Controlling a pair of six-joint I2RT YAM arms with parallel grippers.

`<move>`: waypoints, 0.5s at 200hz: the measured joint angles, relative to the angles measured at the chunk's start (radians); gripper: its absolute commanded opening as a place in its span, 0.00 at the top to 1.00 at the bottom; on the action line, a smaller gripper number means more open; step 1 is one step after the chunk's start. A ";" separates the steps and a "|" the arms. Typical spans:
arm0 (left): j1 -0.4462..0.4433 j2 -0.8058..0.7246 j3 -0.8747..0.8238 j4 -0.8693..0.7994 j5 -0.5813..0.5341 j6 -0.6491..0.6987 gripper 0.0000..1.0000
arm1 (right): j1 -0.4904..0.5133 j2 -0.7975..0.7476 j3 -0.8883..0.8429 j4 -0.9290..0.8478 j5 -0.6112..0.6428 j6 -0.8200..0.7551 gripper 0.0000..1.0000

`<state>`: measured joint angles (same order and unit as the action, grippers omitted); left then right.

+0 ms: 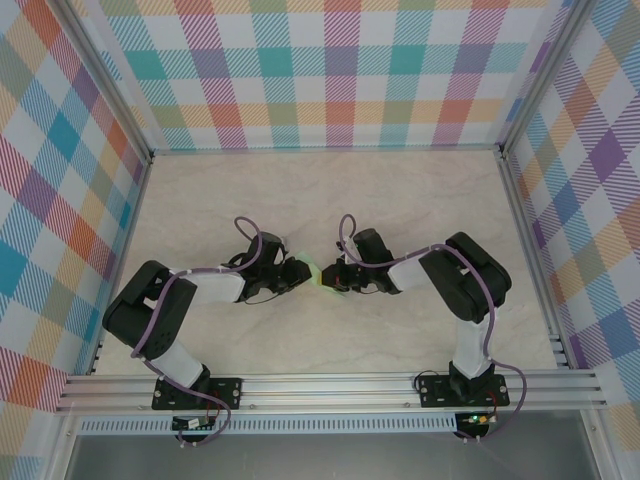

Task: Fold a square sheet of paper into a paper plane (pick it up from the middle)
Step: Fold the wing for the fifth time at the center of the table.

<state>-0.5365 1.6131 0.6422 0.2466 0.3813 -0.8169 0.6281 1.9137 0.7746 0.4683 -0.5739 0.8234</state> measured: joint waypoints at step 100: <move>0.000 0.041 0.039 0.003 0.002 0.007 0.82 | 0.000 0.004 0.013 -0.022 -0.008 0.000 0.95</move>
<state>-0.5365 1.6539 0.6807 0.2497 0.3836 -0.8097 0.6281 1.9179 0.7876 0.4461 -0.5816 0.8230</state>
